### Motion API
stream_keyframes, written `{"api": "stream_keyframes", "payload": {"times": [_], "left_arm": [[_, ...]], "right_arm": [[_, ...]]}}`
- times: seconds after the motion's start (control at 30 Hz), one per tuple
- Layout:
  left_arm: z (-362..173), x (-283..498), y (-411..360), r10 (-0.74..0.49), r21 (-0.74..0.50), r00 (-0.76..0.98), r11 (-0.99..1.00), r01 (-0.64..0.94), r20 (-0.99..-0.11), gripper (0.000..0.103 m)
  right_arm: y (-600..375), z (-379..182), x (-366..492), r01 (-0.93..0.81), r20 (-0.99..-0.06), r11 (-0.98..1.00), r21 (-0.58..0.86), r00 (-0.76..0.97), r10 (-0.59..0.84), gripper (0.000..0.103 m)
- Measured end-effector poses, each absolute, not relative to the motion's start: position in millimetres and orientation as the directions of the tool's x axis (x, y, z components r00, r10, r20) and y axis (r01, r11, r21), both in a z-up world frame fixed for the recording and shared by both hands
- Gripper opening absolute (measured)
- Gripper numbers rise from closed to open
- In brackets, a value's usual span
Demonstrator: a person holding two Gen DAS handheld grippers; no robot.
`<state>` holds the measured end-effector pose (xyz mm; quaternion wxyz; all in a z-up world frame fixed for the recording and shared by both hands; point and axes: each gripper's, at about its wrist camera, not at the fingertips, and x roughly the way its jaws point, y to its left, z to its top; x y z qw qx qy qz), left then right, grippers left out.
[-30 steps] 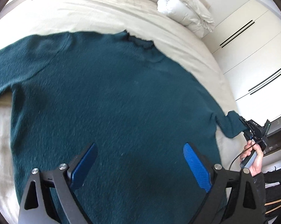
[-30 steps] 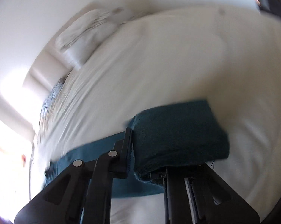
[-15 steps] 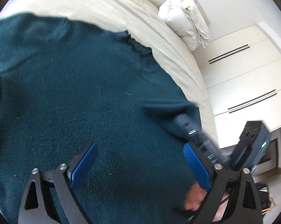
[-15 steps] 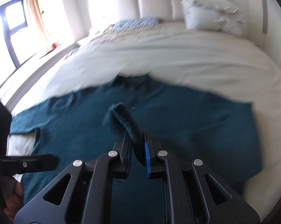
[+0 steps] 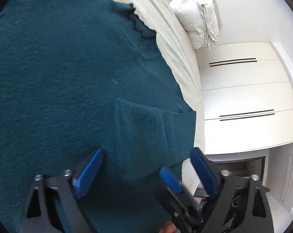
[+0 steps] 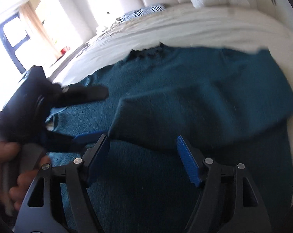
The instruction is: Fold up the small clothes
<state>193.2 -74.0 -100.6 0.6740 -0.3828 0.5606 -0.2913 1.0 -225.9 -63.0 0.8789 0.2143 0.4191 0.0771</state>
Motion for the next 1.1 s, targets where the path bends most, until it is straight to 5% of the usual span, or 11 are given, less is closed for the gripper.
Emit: {"api": "stream_keyframes", "payload": {"times": [0.13,0.2,0.23,0.67,1.0,1.03,1.1], "left_arm": [[-93.0,197.9,-98.3,-0.822,-0.829,0.149,0.558,0.017,-0.55,0.052],[-88.9,203.1,-109.3,-0.804,-0.807,0.142,0.589,0.052,-0.578,0.021],[-87.5,204.1,-110.5,-0.796,-0.798,0.143,0.6,0.06,-0.588,0.014],[-24.0,227.9,-20.3,-0.686,-0.704,0.391,0.699,0.122,-0.613,0.003],[-41.4,234.1,27.6,-0.585,-0.624,0.435,0.779,0.065,-0.685,0.002],[-45.5,230.3,21.0,-0.567,-0.596,0.408,0.8,0.065,-0.716,0.011],[-58.3,229.8,6.0,-0.578,-0.602,0.367,0.796,0.059,-0.729,0.066]], "right_arm": [[-263.4,-67.1,-22.4,0.131,-0.657,0.803,0.582,0.658,0.369,0.071],[-280.8,-69.0,-31.1,0.169,-0.64,0.762,0.625,0.669,0.377,0.071],[-287.7,-69.8,-34.1,0.185,-0.637,0.746,0.639,0.672,0.378,0.071],[-319.6,-79.4,-49.6,0.254,-0.649,0.717,0.649,0.677,0.347,0.071],[-320.0,-85.5,-43.5,0.271,-0.658,0.714,0.646,0.672,0.34,0.071],[-319.5,-85.0,-44.4,0.271,-0.659,0.716,0.643,0.672,0.338,0.071],[-318.6,-84.7,-45.5,0.271,-0.662,0.721,0.638,0.671,0.334,0.071]]}}
